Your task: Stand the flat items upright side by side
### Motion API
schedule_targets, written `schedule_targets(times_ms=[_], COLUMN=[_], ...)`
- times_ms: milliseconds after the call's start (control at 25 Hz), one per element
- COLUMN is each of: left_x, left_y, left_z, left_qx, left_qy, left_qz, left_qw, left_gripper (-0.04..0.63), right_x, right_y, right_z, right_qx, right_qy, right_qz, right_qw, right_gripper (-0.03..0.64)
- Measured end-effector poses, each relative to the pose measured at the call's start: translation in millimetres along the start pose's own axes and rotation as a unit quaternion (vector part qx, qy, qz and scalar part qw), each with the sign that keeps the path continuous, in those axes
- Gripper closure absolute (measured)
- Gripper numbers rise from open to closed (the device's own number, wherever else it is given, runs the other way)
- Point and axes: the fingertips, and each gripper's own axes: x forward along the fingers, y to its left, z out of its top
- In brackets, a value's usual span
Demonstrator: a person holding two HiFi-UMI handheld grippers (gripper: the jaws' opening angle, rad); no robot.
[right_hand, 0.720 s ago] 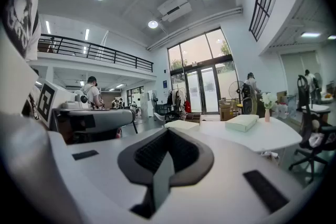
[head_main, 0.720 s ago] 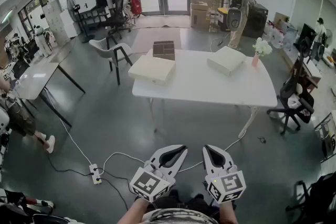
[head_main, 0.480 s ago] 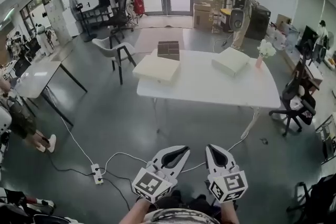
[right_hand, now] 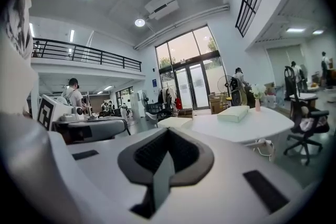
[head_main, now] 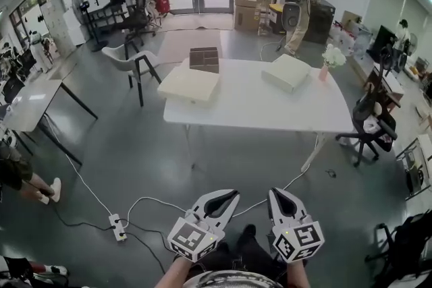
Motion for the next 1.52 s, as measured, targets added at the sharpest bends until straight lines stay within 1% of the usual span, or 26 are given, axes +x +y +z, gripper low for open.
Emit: schedule_targets(times_ms=[200,320,480,600,680,800,920,1040,1160,1320,1400,1520], left_x=[31,55,96,141,179,235,282,314,326,325,328,334], left_y=[10,16,31,43,52,58,65,71,77,90,94,96], left_z=[-14,-17,-19,-24,-21,-1,19,24,21,14,13,10], left_qx=[-0.006,-0.002,0.005,0.003,-0.001,-0.005,0.012,0.031,0.034,0.011,0.003,0.001], left_qy=[0.024,0.034,0.048,0.058,0.055,0.037,0.022,0.019,0.028,0.035,0.034,0.041], left_qz=[-0.019,-0.025,-0.022,-0.012,-0.006,-0.006,0.006,0.026,0.051,0.088,0.099,0.104], left_qw=[0.9995,0.9991,0.9986,0.9982,0.9985,0.9993,0.9997,0.9990,0.9978,0.9954,0.9945,0.9937], left_gripper=[0.571,0.571,0.571,0.571,0.571,0.571,0.571,0.571,0.571,0.571,0.571,0.571], right_x=[15,29,59,83,102,123,140,156,167,172,174,174], right_y=[-22,-41,-78,-119,-152,-200,-242,-278,-296,-303,-307,-312], right_z=[-6,-8,-6,1,12,36,53,55,55,55,54,50], right_qx=[-0.004,-0.001,0.010,0.008,-0.008,-0.039,-0.047,-0.042,-0.035,-0.033,-0.030,-0.019], right_qy=[0.010,0.017,0.019,0.021,0.024,0.028,0.027,0.028,0.034,0.033,0.032,0.037], right_qz=[-0.009,-0.007,0.001,0.013,0.017,0.024,0.035,0.043,0.058,0.083,0.091,0.097], right_qw=[1.000,1.000,1.000,1.000,1.000,0.999,0.998,0.998,0.997,0.995,0.995,0.994], right_gripper=[0.618,0.618,0.618,0.618,0.618,0.618,0.618,0.618,0.618,0.618,0.618,0.618])
